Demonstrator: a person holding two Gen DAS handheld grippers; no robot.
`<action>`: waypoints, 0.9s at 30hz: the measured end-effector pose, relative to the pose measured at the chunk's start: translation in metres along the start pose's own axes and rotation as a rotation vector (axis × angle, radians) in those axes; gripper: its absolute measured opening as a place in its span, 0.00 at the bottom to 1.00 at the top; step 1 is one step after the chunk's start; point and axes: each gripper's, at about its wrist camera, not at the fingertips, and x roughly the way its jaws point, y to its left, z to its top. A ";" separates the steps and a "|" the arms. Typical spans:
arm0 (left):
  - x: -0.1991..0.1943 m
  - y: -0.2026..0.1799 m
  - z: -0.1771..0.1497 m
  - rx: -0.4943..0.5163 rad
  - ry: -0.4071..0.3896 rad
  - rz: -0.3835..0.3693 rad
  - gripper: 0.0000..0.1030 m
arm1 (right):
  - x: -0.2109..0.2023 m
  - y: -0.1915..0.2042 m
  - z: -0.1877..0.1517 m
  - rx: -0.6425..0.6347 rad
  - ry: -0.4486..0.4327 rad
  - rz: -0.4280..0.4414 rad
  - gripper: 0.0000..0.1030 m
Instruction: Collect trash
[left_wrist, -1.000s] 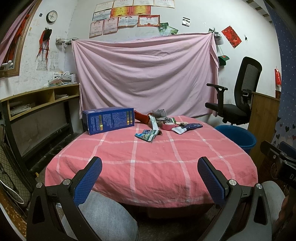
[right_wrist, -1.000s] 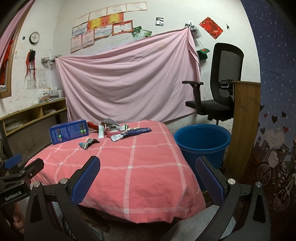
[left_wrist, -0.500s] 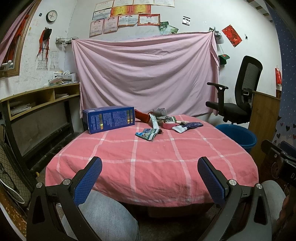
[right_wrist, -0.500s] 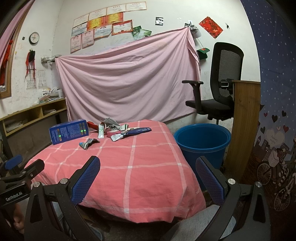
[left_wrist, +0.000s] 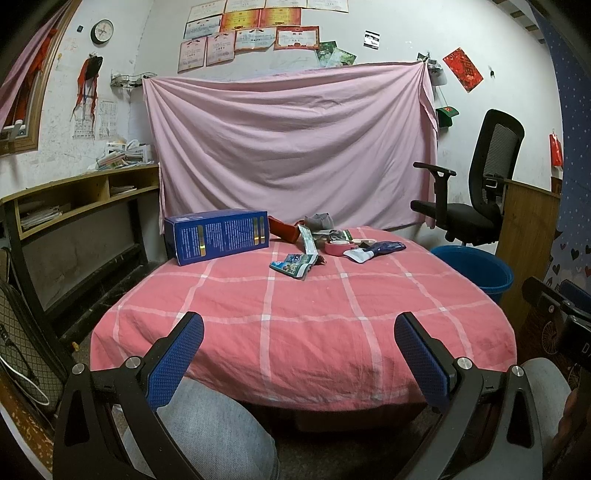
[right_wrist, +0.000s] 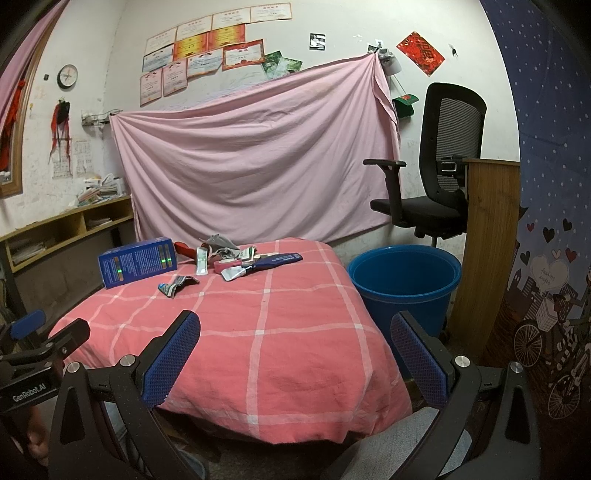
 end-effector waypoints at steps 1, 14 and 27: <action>0.000 -0.001 0.001 0.001 0.000 0.001 0.98 | 0.000 0.000 0.000 0.000 0.000 0.000 1.00; 0.001 0.002 -0.011 0.002 0.004 0.002 0.98 | 0.000 0.000 0.000 0.002 0.001 0.000 1.00; 0.002 0.007 -0.023 -0.008 0.029 0.000 0.98 | 0.001 0.000 0.000 0.004 0.003 0.001 1.00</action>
